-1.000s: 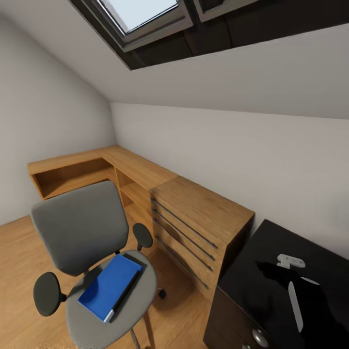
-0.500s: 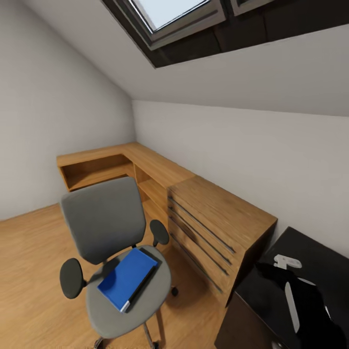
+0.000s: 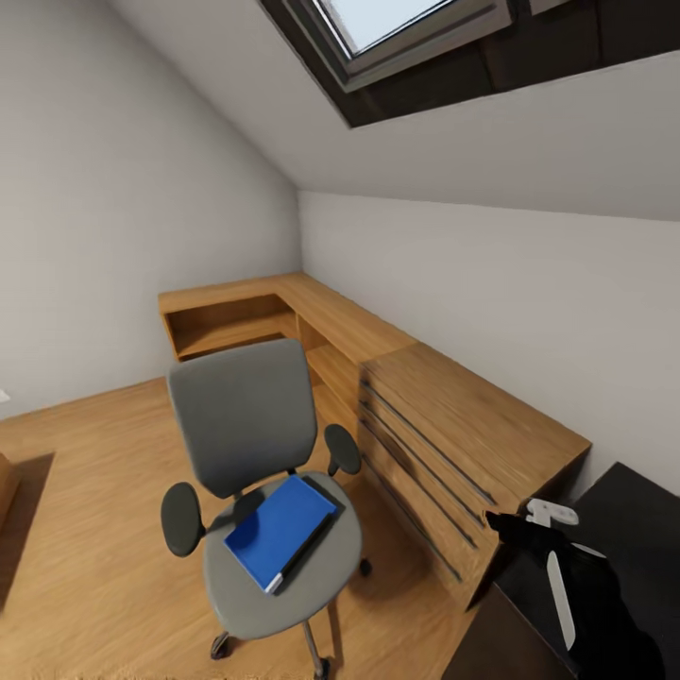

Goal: In the bedroom, organize the workspace by keeping the computer under the desk, ensuring the monitor is on the desk, placing the keyboard on the desk next to the monitor, placing the mouse on the desk next to the keyboard, moving the folder from the swivel chair onto the desk next to the mouse, stacking the notebook on top of the folder with the pen on top of the notebook, and positioning the swivel chair next to the desk.

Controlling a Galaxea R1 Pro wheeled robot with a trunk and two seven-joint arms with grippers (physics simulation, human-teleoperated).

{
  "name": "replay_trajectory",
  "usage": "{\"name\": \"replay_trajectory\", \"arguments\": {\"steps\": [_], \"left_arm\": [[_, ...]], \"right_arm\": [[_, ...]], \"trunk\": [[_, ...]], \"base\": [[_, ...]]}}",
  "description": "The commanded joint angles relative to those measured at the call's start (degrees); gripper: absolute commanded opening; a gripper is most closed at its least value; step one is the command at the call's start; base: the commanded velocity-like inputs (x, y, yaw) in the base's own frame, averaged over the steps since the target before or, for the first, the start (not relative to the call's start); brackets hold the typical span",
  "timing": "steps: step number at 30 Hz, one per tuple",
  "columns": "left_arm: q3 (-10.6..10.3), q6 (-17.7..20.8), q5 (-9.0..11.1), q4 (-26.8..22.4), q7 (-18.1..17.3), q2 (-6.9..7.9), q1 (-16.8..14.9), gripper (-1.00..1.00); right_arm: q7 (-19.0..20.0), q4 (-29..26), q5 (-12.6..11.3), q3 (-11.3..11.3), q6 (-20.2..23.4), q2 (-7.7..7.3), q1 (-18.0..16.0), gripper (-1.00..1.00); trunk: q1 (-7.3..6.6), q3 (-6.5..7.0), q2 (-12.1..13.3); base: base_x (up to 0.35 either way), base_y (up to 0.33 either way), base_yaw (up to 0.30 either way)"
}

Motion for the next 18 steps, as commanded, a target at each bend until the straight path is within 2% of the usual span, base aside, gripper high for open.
{"name": "replay_trajectory", "arguments": {"steps": [1,11,15,18], "left_arm": [[0.09,0.00,0.58,-0.06,-0.49,-0.01,0.01,1.00],[0.09,0.00,0.58,-0.05,-0.47,-0.01,0.01,1.00],[0.10,0.00,0.63,-0.04,-0.45,0.05,0.01,1.00],[0.11,0.00,0.65,-0.04,-0.44,0.06,0.01,1.00]], "right_arm": [[0.50,-0.04,0.61,-0.11,0.22,0.16,-0.04,1.00],[0.53,0.42,0.81,-0.09,0.05,0.98,-0.04,1.00],[0.52,2.15,0.86,0.17,-1.38,1.10,-0.04,1.00],[0.47,3.99,0.88,1.57,-4.36,1.15,-0.04,1.00]], "trunk": [[0.01,-0.09,-0.04],[0.01,-0.46,-0.04],[0.01,-0.60,-0.04],[0.01,-0.71,-0.04]], "base": [[0.000,0.000,0.251],[0.000,0.000,0.251],[0.000,0.000,0.251],[0.000,0.000,0.251]]}}
